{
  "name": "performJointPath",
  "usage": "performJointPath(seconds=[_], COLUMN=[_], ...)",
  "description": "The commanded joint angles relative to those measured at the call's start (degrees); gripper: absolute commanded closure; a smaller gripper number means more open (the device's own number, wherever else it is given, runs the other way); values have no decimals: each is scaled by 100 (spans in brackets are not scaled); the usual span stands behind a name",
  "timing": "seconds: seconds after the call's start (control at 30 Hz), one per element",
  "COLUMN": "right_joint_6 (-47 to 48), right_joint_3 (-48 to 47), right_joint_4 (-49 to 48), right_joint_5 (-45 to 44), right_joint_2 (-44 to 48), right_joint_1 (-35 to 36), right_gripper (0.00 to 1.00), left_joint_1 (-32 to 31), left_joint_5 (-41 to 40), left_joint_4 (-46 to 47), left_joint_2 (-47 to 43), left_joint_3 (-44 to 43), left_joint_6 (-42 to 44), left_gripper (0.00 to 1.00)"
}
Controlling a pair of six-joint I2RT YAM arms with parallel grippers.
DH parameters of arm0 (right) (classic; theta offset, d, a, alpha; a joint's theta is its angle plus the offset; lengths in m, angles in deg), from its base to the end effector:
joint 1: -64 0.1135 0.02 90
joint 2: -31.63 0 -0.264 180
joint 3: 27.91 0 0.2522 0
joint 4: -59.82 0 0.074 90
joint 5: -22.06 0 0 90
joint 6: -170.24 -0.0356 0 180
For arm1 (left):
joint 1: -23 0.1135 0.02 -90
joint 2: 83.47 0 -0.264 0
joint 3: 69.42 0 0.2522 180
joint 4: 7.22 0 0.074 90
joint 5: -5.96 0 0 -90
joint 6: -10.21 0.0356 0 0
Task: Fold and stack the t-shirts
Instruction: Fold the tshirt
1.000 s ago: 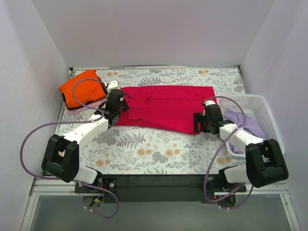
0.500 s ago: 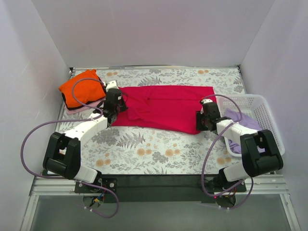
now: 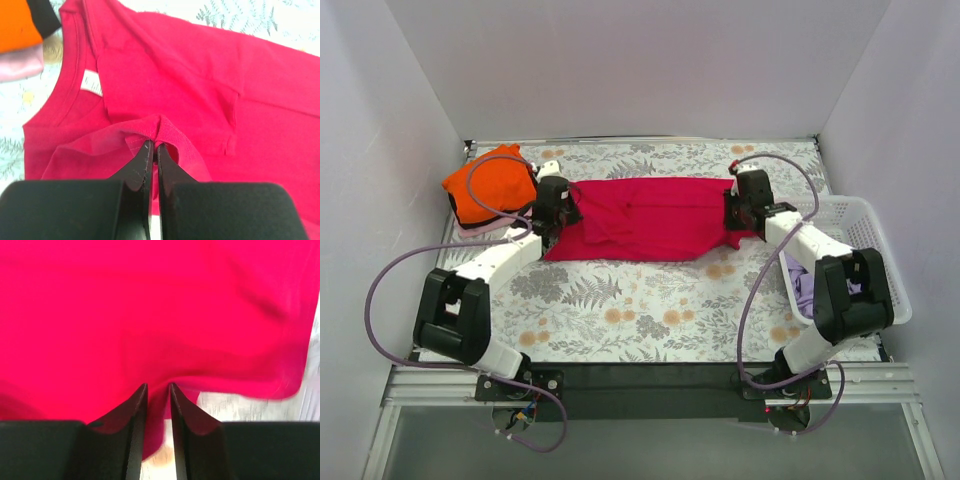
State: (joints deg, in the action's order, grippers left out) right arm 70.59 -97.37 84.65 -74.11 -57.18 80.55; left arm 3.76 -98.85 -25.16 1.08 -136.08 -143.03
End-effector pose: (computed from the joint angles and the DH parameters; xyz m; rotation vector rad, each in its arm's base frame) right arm 0.3183 0.0906 0.2176 -0.0875 2.3368 0.1012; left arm 0.3078 -0.0978 0.2354 -0.9675 2.0012 -0.5310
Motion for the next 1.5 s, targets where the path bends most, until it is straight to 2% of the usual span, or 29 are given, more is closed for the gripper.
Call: performJointPath(seconds=[0.0, 0.07, 0.1, 0.13, 0.17, 0.33, 0.43, 0.53, 0.87, 1.23, 1.47], right_joint_6=[148, 148, 165, 174, 200, 121, 95, 95, 25, 7, 7], right_joint_3=[-783, -933, -960, -925, -855, 93, 568, 683, 481, 367, 279], right_joint_4=[176, 176, 176, 176, 176, 45, -184, -184, -272, -641, -799], right_joint_5=[20, 55, 81, 99, 90, -261, -130, -103, -68, -147, -173], right_joint_2=[-487, -575, -558, -523, -410, 275, 821, 892, -38, -417, -637], right_joint_1=[-12, -12, -21, -12, -12, -3, -3, -12, -30, -109, -162], right_gripper=[78, 71, 65, 52, 48, 43, 39, 39, 47, 49, 56], left_joint_1=[158, 263, 298, 325, 368, 395, 413, 439, 483, 545, 580], left_joint_5=[110, 136, 188, 206, 215, 277, 259, 250, 259, 242, 198], left_joint_4=[84, 85, 85, 85, 76, 49, 58, 49, 58, 49, 41], left_joint_2=[236, 447, 509, 631, 685, 843, 843, 852, 800, 606, 606], left_joint_3=[-448, -580, -694, -756, -800, -958, -941, -959, -888, -765, -712], left_joint_6=[172, 181, 198, 216, 216, 225, 242, 242, 251, 260, 277], left_gripper=[100, 100, 100, 100, 100, 100, 100, 100, 100, 100, 100])
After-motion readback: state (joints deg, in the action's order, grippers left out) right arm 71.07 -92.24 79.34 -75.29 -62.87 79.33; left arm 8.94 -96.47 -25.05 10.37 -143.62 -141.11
